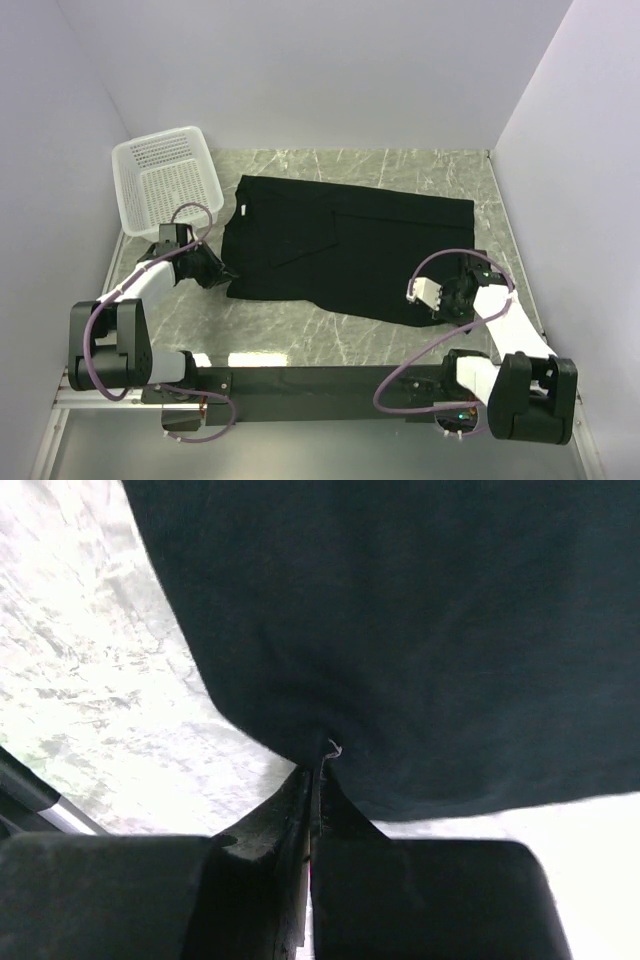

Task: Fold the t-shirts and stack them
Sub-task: Fold the T-shirt at the center of the board.

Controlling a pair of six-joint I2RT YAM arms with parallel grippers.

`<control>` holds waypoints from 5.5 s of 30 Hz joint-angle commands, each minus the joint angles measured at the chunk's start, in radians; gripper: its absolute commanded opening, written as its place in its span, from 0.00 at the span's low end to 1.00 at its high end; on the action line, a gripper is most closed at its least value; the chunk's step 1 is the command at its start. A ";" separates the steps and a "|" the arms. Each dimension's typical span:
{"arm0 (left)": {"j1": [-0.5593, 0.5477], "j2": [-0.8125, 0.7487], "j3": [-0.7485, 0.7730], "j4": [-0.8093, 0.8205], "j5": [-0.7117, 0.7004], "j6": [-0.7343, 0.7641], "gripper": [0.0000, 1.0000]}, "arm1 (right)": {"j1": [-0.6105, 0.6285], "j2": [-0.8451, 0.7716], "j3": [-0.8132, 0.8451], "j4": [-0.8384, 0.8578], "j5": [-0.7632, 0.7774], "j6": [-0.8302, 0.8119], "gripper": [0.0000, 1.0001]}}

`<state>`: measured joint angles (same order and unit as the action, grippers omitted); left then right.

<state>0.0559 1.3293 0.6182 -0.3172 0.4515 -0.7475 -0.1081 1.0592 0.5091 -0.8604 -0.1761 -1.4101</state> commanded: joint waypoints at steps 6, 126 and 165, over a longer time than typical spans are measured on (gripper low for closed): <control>0.009 -0.044 0.075 -0.039 0.029 0.020 0.01 | -0.045 -0.076 0.101 -0.038 -0.141 0.046 0.00; -0.048 0.573 0.729 0.001 -0.154 -0.076 0.01 | -0.288 0.608 0.565 0.402 -0.284 0.760 0.00; -0.094 0.614 0.833 0.006 -0.145 -0.064 0.33 | -0.278 0.559 0.568 0.451 -0.276 0.861 0.38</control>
<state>-0.0315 1.9572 1.4002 -0.3099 0.3412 -0.8265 -0.3912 1.6825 1.0325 -0.4652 -0.4450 -0.6025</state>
